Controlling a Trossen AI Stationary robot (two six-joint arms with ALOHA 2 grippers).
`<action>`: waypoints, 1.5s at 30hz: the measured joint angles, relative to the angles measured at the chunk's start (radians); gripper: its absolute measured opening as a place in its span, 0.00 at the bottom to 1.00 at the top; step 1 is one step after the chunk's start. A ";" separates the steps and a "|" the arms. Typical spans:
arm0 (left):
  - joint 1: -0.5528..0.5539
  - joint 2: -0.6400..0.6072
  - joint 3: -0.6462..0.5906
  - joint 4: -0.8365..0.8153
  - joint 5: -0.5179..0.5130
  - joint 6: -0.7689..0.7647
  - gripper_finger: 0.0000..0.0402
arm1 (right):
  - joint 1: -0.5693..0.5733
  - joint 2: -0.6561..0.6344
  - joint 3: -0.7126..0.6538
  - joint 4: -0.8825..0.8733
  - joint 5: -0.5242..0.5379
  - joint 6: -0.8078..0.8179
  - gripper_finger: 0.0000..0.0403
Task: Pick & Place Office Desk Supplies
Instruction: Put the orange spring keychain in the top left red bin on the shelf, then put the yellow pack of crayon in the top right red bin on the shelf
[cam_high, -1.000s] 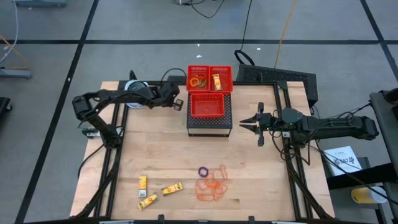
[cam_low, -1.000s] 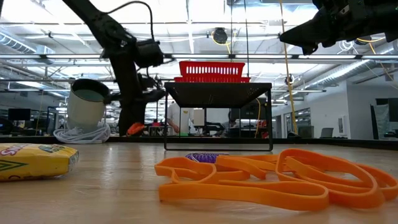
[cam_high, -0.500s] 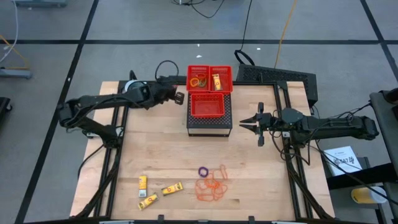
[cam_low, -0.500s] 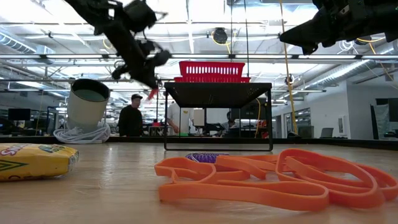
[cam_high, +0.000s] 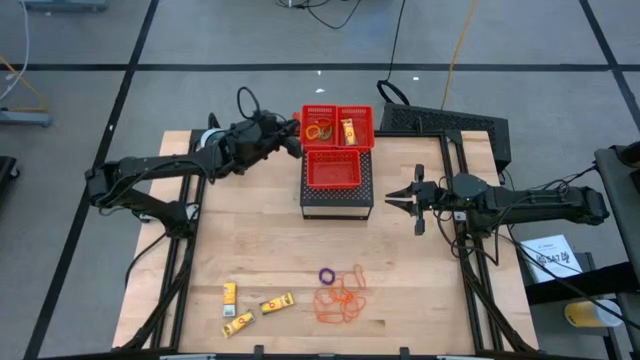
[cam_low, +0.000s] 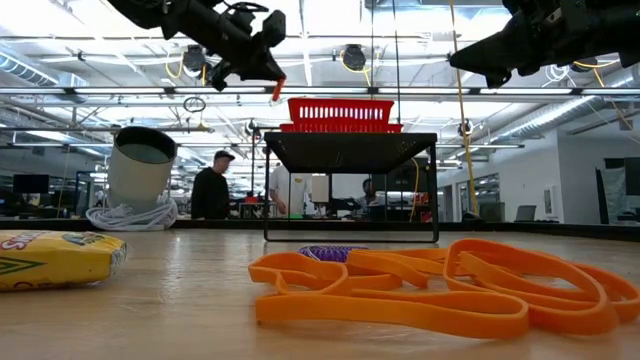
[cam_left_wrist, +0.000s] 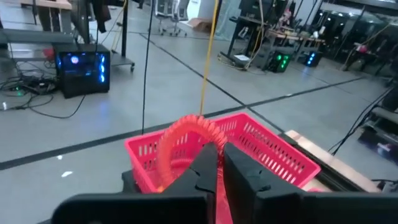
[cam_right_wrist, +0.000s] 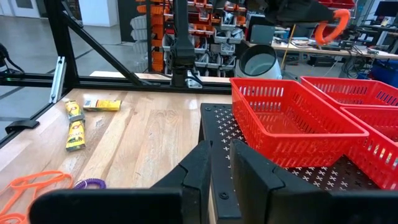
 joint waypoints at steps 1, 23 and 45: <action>0.000 0.000 0.000 0.000 0.002 -0.002 0.03 | 0.000 0.000 0.000 0.000 0.000 0.000 0.12; 0.000 0.155 0.000 0.214 0.105 -0.033 0.21 | 0.000 0.000 0.000 0.003 0.000 0.002 0.12; -0.047 -0.191 0.000 -0.141 0.715 -0.098 0.57 | 0.000 0.000 0.000 -0.002 0.000 0.000 0.12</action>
